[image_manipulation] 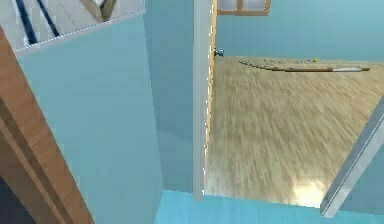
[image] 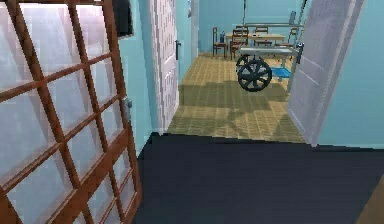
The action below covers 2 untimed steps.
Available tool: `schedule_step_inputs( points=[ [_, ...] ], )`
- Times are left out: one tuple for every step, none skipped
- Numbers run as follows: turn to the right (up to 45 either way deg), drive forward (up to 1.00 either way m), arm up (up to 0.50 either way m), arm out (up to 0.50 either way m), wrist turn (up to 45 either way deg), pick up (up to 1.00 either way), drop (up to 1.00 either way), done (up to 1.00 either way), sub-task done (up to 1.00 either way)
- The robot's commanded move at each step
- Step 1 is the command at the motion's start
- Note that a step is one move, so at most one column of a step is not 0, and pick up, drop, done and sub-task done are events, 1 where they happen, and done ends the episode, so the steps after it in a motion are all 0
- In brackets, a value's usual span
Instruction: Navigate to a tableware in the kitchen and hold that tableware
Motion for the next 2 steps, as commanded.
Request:
schedule_step_inputs(
  points=[
    [6.0,0.00,0.00,0.00,0.0,0.00,0.00,0.00,0.00],
    [0.0,1.00,0.00,0.00,0.0,0.00,0.00,0.00,0.00]
  ],
)
